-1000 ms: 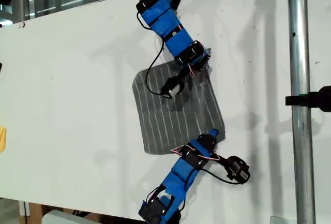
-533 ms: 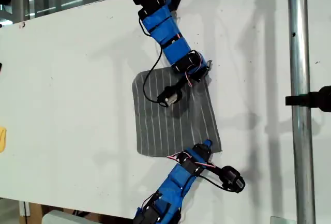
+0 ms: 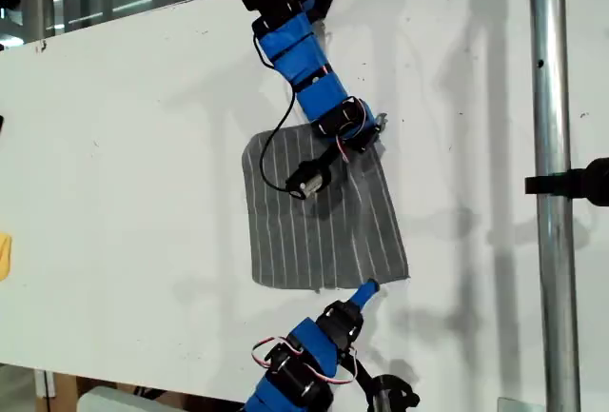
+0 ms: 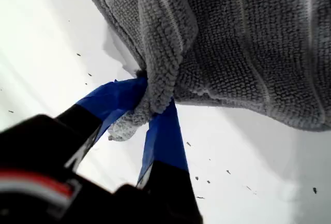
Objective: Grasp corners of a towel and fold twice.
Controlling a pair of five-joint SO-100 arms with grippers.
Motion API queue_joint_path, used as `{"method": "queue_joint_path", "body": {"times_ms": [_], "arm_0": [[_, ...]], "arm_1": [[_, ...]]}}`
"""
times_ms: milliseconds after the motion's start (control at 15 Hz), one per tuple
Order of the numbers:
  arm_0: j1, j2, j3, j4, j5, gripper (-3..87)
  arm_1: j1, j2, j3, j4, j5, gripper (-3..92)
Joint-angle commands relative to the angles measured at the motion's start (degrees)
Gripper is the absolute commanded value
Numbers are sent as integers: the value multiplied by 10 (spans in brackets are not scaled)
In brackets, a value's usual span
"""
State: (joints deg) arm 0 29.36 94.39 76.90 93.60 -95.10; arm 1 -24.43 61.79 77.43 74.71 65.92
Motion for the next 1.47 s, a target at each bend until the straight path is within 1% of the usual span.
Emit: {"method": "queue_joint_path", "body": {"times_ms": [0,133,267,400,467,867,1000,1133,1267,1333,1400], "arm_0": [[-12,36,-33,12,8,264],[-14,-22,-55,-15,4,263],[-7,-125,-113,-28,-4,264],[-5,-232,-212,-6,-15,267],[-5,-260,-230,-8,-18,268],[-9,-388,-228,-61,-47,267],[-19,-417,-226,-74,-46,265],[-25,-448,-218,-107,-41,256],[-27,-503,-211,-150,-54,228],[-25,-519,-214,-157,-61,166],[-24,-514,-214,-151,-70,18]], "arm_1": [[7,8,-37,-2,-5,-2],[11,11,-37,2,-5,-2],[13,14,-37,2,-5,-2],[14,14,-37,2,-6,-2],[13,15,-37,2,-6,-2],[11,15,-37,0,-10,-2],[10,15,-39,-1,-10,-2],[7,15,-41,3,-10,-2],[6,22,-41,6,-10,-2],[5,25,-41,9,-10,-2],[4,25,-40,10,-10,-2]]}}
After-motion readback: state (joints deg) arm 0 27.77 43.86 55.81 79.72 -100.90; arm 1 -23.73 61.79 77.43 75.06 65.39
